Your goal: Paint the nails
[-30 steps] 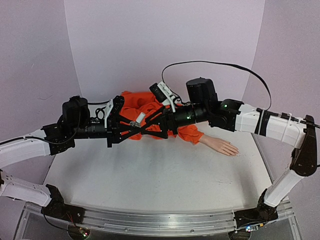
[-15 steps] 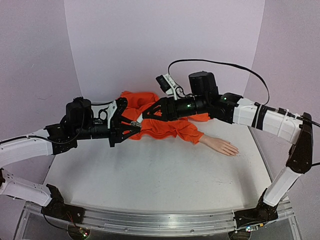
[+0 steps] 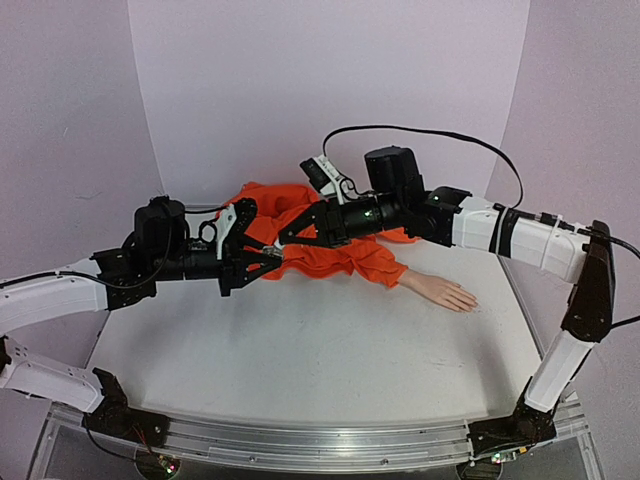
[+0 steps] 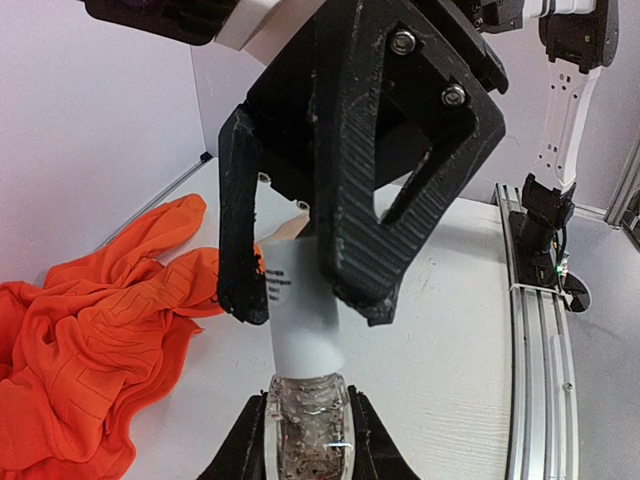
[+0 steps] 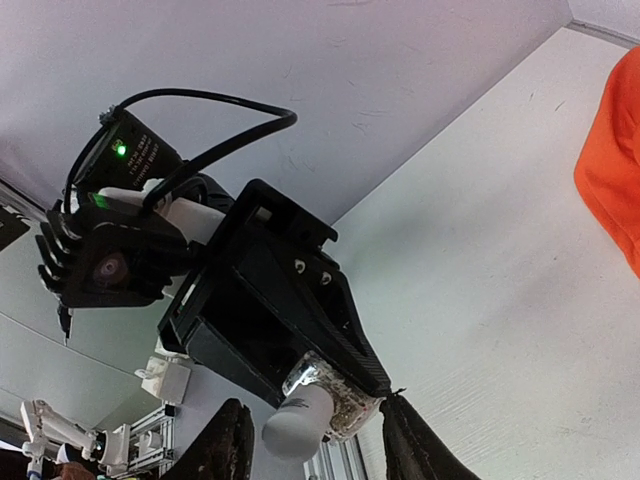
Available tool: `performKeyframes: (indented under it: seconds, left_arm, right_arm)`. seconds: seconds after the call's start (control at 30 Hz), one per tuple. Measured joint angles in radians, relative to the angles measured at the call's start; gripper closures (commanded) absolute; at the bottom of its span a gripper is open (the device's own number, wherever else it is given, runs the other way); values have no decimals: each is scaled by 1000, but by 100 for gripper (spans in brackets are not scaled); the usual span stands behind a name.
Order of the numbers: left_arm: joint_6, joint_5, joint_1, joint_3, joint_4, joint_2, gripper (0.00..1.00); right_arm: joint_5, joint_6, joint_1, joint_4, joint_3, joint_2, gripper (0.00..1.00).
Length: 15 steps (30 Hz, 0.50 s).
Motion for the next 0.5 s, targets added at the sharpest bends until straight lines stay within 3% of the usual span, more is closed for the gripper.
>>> performKeyframes:
  seconds: [0.2, 0.5]
  left_arm:
    - [0, 1, 0, -3, -1, 1, 100]
    - [0, 4, 0, -5, -2, 1, 100]
  right_arm:
    - [-23, 2, 0, 3, 0, 3, 67]
    - [-48, 8, 0, 13, 2, 19, 66]
